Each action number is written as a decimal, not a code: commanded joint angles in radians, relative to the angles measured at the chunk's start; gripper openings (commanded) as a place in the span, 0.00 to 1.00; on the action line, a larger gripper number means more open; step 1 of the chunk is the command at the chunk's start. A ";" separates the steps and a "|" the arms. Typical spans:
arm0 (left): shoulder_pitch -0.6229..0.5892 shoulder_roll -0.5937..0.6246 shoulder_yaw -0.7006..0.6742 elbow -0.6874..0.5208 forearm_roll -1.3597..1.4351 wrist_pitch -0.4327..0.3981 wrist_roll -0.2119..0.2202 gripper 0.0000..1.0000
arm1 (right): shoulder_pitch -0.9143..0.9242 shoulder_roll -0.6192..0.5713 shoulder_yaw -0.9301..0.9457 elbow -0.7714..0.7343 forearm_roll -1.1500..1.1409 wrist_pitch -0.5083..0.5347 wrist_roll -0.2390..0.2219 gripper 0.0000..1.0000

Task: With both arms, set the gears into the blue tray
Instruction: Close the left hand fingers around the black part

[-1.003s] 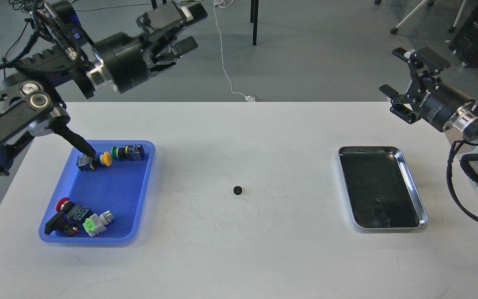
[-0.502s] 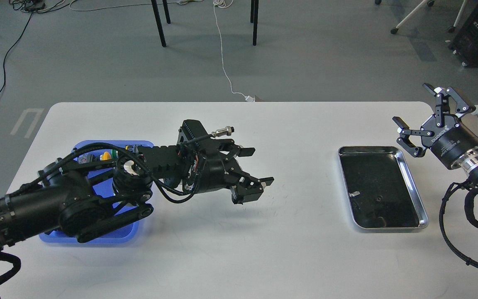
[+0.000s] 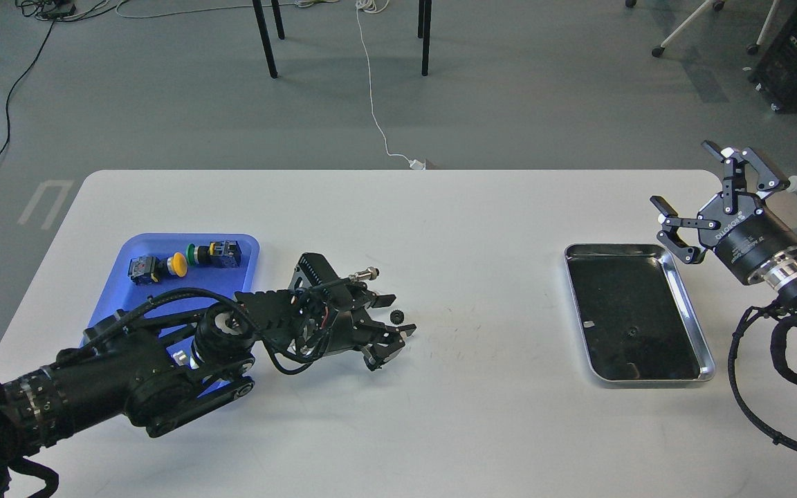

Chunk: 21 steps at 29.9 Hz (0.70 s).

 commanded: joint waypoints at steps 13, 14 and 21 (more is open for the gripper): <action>0.011 -0.060 -0.006 0.074 0.000 0.007 0.000 0.50 | 0.002 -0.008 0.010 0.013 -0.001 0.000 -0.001 0.99; 0.014 -0.060 -0.006 0.074 0.000 0.007 0.001 0.49 | 0.002 -0.008 0.013 0.013 -0.001 0.000 -0.001 0.99; 0.015 -0.054 -0.011 0.086 0.000 0.007 0.000 0.35 | 0.002 -0.005 0.014 0.013 -0.001 0.000 -0.001 0.99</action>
